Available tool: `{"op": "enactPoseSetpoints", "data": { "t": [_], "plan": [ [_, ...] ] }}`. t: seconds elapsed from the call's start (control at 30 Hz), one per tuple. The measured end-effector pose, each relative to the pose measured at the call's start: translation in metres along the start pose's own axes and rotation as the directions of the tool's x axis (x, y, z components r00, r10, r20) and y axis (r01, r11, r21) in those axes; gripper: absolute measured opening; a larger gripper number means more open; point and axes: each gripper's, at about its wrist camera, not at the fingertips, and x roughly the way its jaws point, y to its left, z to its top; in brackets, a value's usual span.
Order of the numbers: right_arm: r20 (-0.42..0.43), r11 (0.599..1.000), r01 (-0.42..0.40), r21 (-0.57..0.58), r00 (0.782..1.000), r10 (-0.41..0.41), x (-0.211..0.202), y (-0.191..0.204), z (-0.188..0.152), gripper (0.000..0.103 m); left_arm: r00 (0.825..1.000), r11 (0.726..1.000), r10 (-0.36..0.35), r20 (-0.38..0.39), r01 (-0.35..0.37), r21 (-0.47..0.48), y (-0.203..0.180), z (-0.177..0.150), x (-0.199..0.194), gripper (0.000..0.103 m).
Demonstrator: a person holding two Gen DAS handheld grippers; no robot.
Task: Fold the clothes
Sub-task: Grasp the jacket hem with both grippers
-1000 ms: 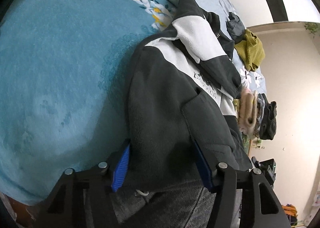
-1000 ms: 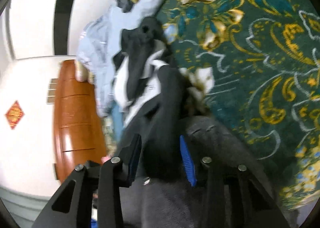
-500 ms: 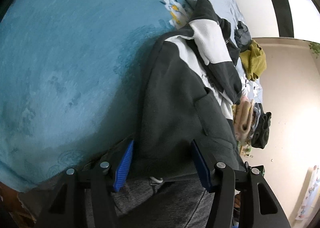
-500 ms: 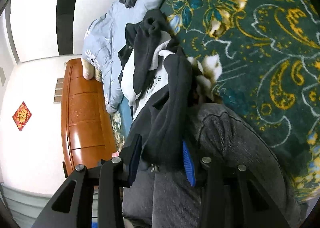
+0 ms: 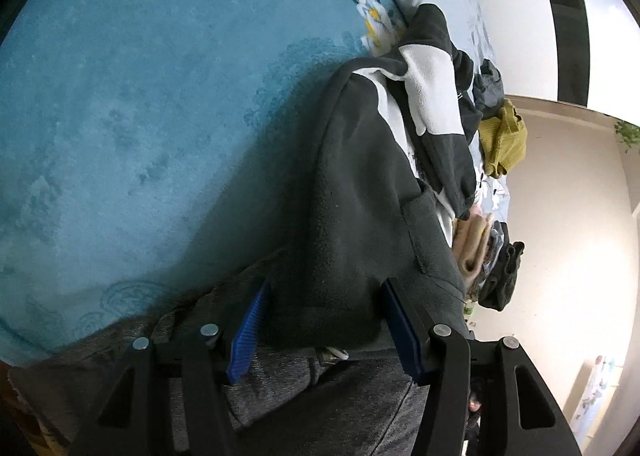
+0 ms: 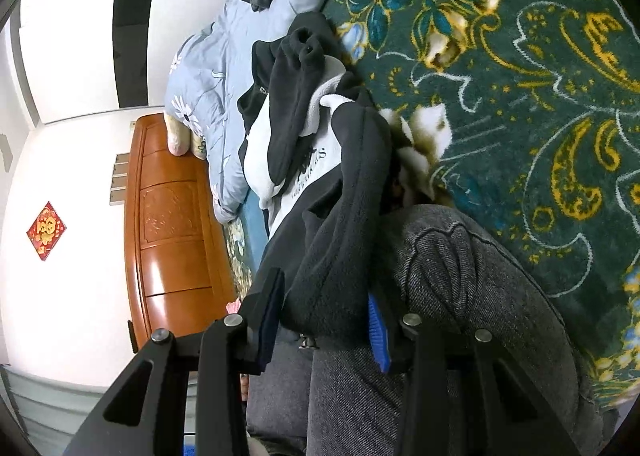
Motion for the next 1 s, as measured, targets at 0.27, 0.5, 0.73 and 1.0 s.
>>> {"op": "enactPoseSetpoints", "data": {
  "t": [0.27, 0.5, 0.73, 1.0],
  "plan": [
    [-0.019, 1.0, 0.026, 0.005, 0.999, -0.026, 0.001, 0.001, 0.002, 0.033, 0.995, 0.987, 0.081, 0.065, -0.089, 0.137, -0.023, -0.008, -0.004, 0.048],
    [-0.038, 0.997, 0.07, 0.014, 0.997, -0.069, 0.003, 0.004, 0.004, 0.032, 0.991, 0.977, 0.093, 0.098, -0.109, 0.181, -0.023, -0.01, -0.005, 0.044],
    [-0.04, 0.993, 0.114, 0.023, 0.993, -0.113, 0.004, 0.008, 0.004, 0.03, 0.992, 0.98, 0.073, 0.099, -0.09, 0.18, -0.021, -0.009, -0.007, 0.037],
    [-0.023, 0.985, 0.17, -0.001, 0.985, -0.17, 0.006, 0.014, 0.002, 0.024, 0.993, 0.973, 0.091, 0.081, -0.106, 0.203, -0.028, -0.006, -0.007, 0.027]
  ]
}}
